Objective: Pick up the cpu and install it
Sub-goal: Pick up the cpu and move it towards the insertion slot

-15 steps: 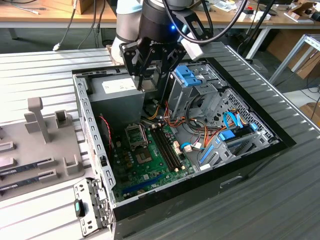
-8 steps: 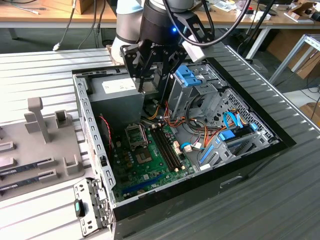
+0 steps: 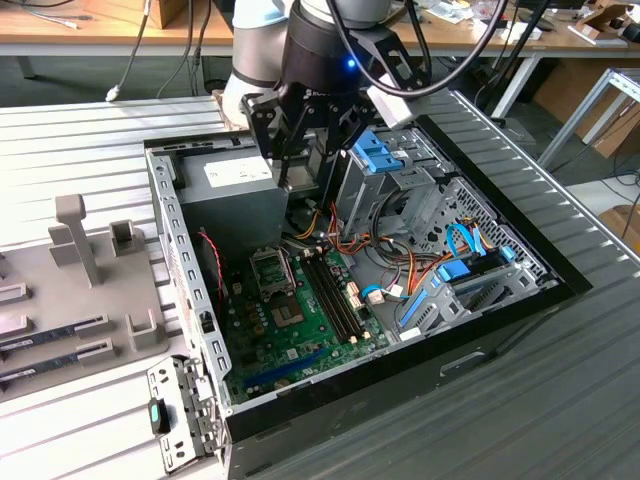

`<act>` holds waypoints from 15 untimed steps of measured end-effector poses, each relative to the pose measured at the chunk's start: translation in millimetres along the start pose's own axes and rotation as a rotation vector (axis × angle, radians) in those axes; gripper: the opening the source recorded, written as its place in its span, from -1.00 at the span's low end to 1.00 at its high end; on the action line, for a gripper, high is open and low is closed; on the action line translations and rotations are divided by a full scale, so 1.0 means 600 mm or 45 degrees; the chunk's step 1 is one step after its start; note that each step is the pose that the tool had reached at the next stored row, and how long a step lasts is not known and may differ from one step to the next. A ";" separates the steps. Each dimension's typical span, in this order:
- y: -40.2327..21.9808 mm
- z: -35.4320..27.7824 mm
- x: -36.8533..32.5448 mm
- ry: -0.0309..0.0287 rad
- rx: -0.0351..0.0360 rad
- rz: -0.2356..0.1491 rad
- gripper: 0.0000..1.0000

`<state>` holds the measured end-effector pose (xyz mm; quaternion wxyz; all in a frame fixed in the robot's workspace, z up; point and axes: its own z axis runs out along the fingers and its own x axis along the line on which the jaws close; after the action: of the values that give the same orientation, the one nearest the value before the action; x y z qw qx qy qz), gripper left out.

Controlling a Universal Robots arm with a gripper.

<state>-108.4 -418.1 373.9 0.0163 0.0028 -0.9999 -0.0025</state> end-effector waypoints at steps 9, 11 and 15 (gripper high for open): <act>-0.006 0.002 -0.001 0.0000 0.0001 0.000 -0.05; -0.007 0.002 -0.001 0.0000 0.0000 0.000 -0.05; -0.010 0.003 -0.001 0.0001 0.0001 0.000 -0.05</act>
<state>-107.7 -424.2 372.1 0.0163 0.0028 -0.9999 -0.0024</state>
